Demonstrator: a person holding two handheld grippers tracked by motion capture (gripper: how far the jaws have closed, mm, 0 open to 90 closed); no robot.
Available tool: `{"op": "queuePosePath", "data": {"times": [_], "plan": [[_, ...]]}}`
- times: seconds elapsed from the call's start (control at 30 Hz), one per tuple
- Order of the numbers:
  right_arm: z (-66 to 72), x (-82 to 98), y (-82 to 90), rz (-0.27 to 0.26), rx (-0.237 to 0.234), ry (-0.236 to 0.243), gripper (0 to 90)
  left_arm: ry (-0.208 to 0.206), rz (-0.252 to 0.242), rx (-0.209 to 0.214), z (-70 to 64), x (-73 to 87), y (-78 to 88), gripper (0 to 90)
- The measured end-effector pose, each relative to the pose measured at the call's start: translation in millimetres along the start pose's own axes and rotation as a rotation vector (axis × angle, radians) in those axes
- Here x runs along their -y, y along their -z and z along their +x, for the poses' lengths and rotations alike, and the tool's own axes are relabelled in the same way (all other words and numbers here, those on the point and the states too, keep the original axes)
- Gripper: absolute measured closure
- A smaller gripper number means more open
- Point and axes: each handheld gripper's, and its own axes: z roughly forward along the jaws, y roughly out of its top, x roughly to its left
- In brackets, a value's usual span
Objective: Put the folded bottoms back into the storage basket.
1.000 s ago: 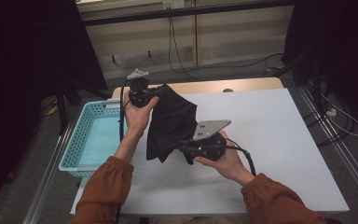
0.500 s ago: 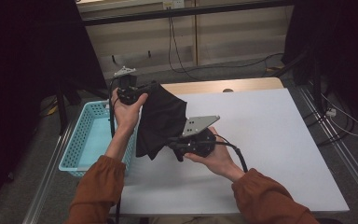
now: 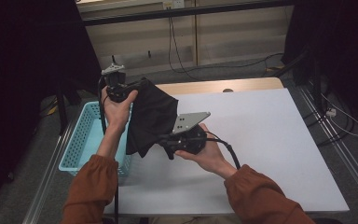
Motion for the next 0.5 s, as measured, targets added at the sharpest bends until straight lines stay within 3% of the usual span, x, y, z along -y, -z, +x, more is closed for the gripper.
{"op": "queuePosePath", "data": {"times": [0.5], "plan": [[-0.2,-11.9,-15.8,-0.022,-0.022,-0.002,83.7,-0.003,-0.002,-0.029,14.1,-5.2,16.8,82.9]]}}
